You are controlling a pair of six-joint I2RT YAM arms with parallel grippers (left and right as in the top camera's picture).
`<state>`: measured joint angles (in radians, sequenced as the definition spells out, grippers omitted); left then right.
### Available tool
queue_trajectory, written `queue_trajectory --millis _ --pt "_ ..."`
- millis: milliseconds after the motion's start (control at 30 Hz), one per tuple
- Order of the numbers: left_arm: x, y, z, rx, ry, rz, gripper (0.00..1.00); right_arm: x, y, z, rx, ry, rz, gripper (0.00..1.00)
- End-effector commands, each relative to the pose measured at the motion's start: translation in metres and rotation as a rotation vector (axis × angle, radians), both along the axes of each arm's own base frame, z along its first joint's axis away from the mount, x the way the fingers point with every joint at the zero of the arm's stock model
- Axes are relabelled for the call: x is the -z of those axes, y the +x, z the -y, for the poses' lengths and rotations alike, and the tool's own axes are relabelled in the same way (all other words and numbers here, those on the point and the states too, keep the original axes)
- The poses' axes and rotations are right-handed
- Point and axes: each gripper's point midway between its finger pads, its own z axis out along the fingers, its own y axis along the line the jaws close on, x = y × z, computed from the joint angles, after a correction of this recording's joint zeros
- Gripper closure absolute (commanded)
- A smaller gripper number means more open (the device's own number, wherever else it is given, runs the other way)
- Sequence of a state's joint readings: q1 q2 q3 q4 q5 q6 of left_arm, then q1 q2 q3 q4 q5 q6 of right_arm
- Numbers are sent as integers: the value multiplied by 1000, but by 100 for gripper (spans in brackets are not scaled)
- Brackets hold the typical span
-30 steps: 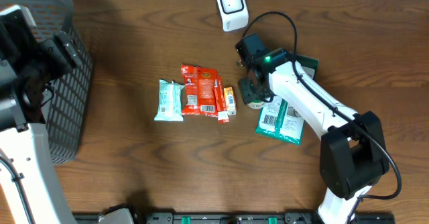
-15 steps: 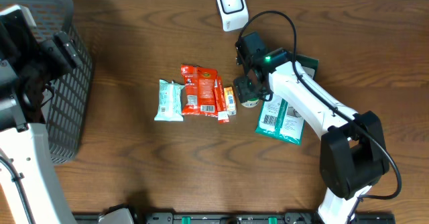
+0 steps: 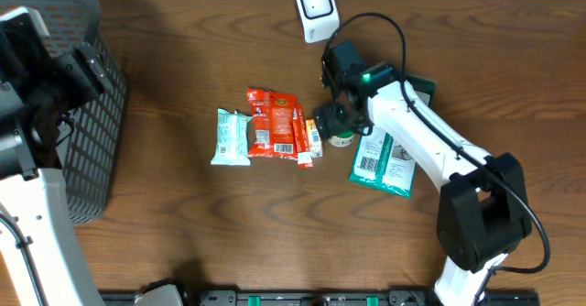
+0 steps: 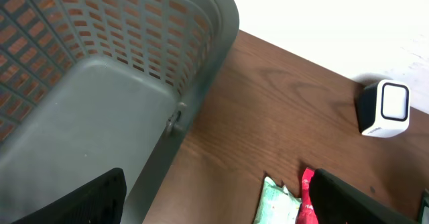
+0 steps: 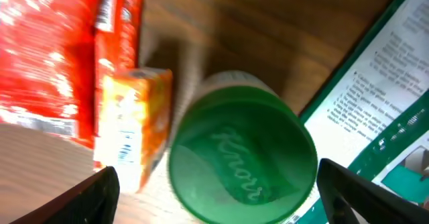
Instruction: Scan the item barcode
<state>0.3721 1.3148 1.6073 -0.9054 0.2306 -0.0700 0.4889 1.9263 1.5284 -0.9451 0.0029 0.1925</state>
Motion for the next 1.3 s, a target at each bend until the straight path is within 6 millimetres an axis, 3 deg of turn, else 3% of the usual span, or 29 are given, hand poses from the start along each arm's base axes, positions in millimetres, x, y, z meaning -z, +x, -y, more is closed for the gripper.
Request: queue_trajectory --millis 0,233,333,767,1267 --pt "-4 1 0 11 10 8 13 -17 11 -8 91 62 13 10" --pt "-4 1 0 11 10 8 13 -13 13 12 343 33 4 11" --pt "-4 1 0 11 10 8 13 -11 13 17 356 10 13 1" --pt "-4 1 0 11 10 8 13 10 7 18 422 20 -4 1" --pt "-4 1 0 11 10 8 13 18 5 16 448 32 -8 16"
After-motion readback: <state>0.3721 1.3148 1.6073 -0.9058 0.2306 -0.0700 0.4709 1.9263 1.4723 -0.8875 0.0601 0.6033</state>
